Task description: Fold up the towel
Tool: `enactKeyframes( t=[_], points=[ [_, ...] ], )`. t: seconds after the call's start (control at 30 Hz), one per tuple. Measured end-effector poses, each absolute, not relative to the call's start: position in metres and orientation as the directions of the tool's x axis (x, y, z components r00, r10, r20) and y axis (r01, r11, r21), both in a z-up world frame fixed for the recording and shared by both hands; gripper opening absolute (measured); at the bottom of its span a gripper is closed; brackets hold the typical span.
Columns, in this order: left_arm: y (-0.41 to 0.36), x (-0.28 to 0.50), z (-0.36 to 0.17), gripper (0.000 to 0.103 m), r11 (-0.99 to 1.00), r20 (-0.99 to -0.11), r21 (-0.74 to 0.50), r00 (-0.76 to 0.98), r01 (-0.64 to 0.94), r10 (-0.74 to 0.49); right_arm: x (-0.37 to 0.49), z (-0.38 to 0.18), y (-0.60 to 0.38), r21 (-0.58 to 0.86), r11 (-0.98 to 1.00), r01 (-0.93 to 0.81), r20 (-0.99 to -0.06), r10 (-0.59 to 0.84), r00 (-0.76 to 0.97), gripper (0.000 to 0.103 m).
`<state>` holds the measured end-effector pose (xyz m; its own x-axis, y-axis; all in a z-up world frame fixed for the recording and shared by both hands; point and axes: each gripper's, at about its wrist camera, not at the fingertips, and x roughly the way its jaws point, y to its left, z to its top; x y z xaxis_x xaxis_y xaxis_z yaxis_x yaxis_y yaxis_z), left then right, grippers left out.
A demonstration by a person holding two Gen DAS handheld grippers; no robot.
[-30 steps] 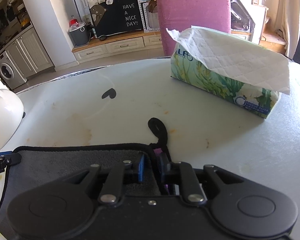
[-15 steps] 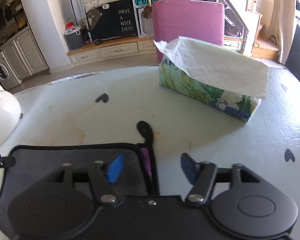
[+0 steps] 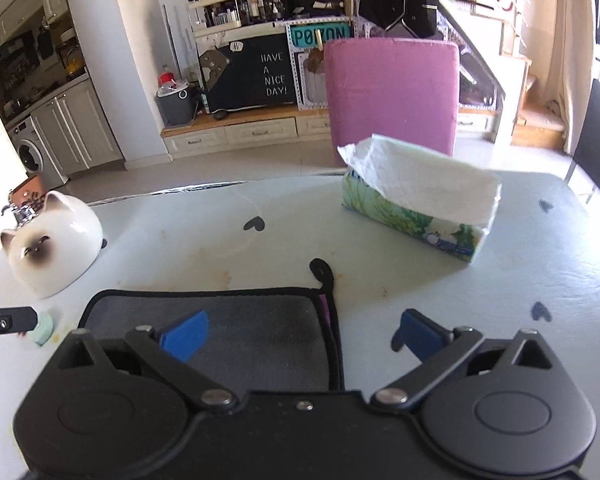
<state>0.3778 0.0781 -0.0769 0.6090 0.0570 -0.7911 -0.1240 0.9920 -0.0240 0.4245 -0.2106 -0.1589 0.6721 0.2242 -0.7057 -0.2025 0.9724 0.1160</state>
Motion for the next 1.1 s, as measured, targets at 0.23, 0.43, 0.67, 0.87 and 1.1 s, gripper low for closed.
enactKeyframes(
  t=[0.23,0.43,0.67,0.87,1.1],
  points=[
    [0.065,0.329,-0.047,0.103,0.994,-0.768,-0.051,0.639,-0.098,0.023,0.377,-0.126,-0.217,0.111,0.967,-0.229,-0.671,0.243,0.701,0.103],
    [0.056,0.28,-0.024,0.103,0.994,-0.742,-0.066,0.67,-0.083,0.006,0.329,-0.101,-0.227,0.11,0.961,-0.254,-0.638,0.264,0.723,0.103],
    [0.038,0.218,-0.003,0.103,0.997,-0.705,-0.043,0.709,-0.07,0.019,0.263,-0.075,-0.242,0.092,0.955,-0.284,-0.596,0.281,0.752,0.103],
    [0.023,0.168,0.006,0.103,0.998,-0.683,-0.044,0.731,-0.042,0.001,0.209,-0.065,-0.253,0.103,0.948,-0.3,-0.582,0.303,0.755,0.103],
    [0.015,0.123,0.004,0.103,0.998,-0.677,-0.042,0.736,-0.049,0.008,0.155,-0.06,-0.266,0.095,0.945,-0.312,-0.56,0.31,0.768,0.103]
  ],
)
